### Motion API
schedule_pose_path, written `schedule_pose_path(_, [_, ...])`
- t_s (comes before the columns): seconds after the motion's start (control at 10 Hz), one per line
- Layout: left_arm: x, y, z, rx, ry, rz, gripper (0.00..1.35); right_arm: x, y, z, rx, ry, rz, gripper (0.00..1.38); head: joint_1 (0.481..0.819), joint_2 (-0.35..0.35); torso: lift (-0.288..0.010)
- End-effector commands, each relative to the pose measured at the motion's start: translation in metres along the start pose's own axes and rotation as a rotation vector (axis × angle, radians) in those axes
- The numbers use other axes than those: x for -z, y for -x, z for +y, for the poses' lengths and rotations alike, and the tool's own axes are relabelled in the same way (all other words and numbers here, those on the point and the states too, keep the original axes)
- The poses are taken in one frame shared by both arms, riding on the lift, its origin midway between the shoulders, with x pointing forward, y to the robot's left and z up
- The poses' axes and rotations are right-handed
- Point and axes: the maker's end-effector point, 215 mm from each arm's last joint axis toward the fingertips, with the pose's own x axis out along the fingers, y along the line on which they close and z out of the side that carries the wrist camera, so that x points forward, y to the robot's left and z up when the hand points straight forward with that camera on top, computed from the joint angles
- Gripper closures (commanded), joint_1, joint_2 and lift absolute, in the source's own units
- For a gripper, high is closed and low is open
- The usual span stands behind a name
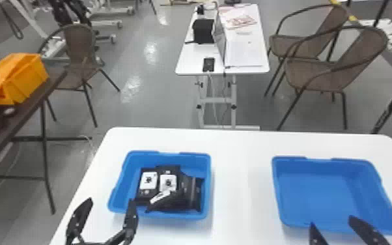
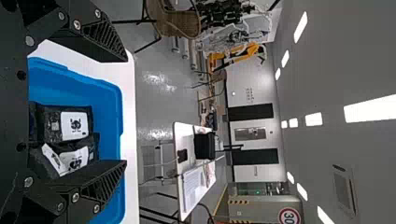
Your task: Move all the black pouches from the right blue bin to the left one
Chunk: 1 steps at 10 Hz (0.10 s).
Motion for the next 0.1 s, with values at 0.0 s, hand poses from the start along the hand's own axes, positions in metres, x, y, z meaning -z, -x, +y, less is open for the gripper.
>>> schedule_pose_path(0.0, [0.0002, 0.0002, 0.0, -0.002, 0.002, 0.001, 0.27, 0.0014, 0.0001, 0.0003, 0.0, -0.003, 0.002, 0.29, 0.695, 0.126, 0.01])
